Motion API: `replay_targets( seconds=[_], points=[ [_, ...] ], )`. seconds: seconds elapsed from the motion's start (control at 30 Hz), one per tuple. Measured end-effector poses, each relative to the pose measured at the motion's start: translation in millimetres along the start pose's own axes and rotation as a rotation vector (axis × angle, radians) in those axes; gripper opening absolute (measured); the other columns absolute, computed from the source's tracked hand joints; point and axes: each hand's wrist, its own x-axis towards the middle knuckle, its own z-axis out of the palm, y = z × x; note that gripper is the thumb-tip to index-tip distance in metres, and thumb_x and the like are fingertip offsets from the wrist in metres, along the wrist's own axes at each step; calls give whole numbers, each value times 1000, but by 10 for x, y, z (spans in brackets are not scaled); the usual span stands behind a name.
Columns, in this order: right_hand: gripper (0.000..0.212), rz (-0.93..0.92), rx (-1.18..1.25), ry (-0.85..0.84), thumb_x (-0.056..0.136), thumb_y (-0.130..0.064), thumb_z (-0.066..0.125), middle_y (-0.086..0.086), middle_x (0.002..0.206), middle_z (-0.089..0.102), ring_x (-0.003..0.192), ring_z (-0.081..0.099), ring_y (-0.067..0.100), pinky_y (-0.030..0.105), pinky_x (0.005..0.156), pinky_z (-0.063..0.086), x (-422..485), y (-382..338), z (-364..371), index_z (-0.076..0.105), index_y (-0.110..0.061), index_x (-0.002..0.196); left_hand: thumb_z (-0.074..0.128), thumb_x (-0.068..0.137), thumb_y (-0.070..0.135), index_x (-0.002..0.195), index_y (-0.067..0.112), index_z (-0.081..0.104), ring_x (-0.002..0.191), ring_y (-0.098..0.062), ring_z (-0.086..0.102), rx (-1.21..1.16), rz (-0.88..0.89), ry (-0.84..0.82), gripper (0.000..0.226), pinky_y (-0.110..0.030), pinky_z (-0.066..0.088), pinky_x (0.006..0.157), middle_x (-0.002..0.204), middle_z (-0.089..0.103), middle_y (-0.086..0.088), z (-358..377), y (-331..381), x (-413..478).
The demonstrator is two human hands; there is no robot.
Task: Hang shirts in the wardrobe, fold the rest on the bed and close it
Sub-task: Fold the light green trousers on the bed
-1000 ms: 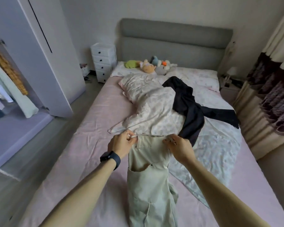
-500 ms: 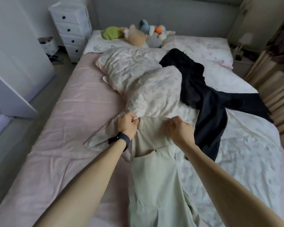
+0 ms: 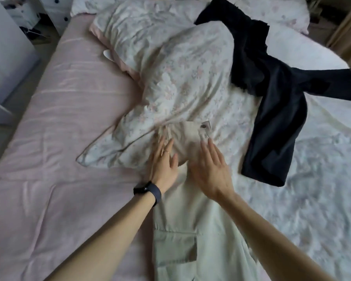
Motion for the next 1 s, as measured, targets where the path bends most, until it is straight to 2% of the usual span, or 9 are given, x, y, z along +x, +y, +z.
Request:
replay_targets(
  seconds=[0.07, 0.13, 0.27, 0.43, 0.6, 0.73, 0.8, 0.9, 1.0],
  points=[
    [70, -50, -59, 22, 103, -48, 40, 6, 169, 6, 156, 3, 22, 42, 126, 9, -677, -117, 98, 13, -20, 161, 44, 104, 20, 153, 13, 36, 152, -14, 17, -23, 48, 111, 50, -36, 17, 124, 164, 20, -4, 116, -38, -610],
    [66, -77, -73, 36, 103, -48, 38, 6, 168, 10, 156, 6, 23, 46, 125, 7, -1460, -161, 200, 18, -22, 161, 42, 101, 28, 154, 15, 35, 151, -15, 21, 88, 73, 193, 54, -37, 15, 123, 164, 23, -4, 234, -139, -1377],
    [62, -25, -137, -56, 100, -49, 36, 8, 166, 21, 154, 16, 26, 55, 120, 17, -2877, -98, 353, 33, -23, 156, 47, 94, 36, 153, 21, 39, 151, -24, 23, 314, 82, 33, 61, -52, 32, 115, 165, 21, -4, 578, -313, -2823],
    [66, 123, -194, -239, 97, -51, 37, 17, 164, 23, 152, 19, 36, 56, 117, 18, -4316, 182, 281, 35, -22, 155, 43, 93, 43, 152, 19, 41, 148, -30, 28, 352, -158, -85, 63, -53, 31, 115, 163, 24, -8, 845, -319, -4055],
    [78, 419, 7, -211, 91, -37, 65, 20, 162, 26, 147, 28, 39, 52, 114, 31, -5458, 514, 226, 31, -14, 157, 53, 92, 43, 147, 12, 47, 134, -31, 45, 252, -426, 27, 64, -46, 45, 104, 145, 49, -12, 1115, -318, -5175],
    [86, 762, 320, -177, 83, -28, 79, 15, 156, 33, 142, 32, 35, 49, 117, 30, -6012, 869, 293, 31, -11, 153, 69, 86, 23, 113, 22, 57, 97, -21, 63, -84, -808, 64, 29, -29, 46, 79, 107, 64, 3, 1526, -442, -5969],
    [82, 799, 412, -177, 82, -27, 81, 9, 152, 35, 138, 36, 29, 45, 115, 33, -6105, 1047, 336, 36, -14, 150, 68, 85, 15, 117, 21, 57, 97, -15, 63, -243, -926, -30, 34, -27, 47, 84, 119, 65, -2, 1721, -587, -6151],
    [69, 773, 466, -143, 77, -22, 84, 5, 131, 45, 125, 46, 25, 41, 107, 41, -6178, 1267, 404, 47, -13, 135, 71, 85, 15, 144, 20, 46, 127, -24, 53, -348, -994, -217, 64, -33, 43, 105, 142, 52, 0, 1986, -774, -6254],
    [63, 787, 511, -134, 73, -17, 86, 1, 118, 51, 116, 50, 23, 40, 101, 43, -6243, 1433, 517, 47, -19, 122, 77, 81, 10, 143, 15, 46, 128, -24, 51, -395, -976, -188, 69, -29, 41, 101, 145, 51, -7, 2156, -945, -6191]
  ],
)
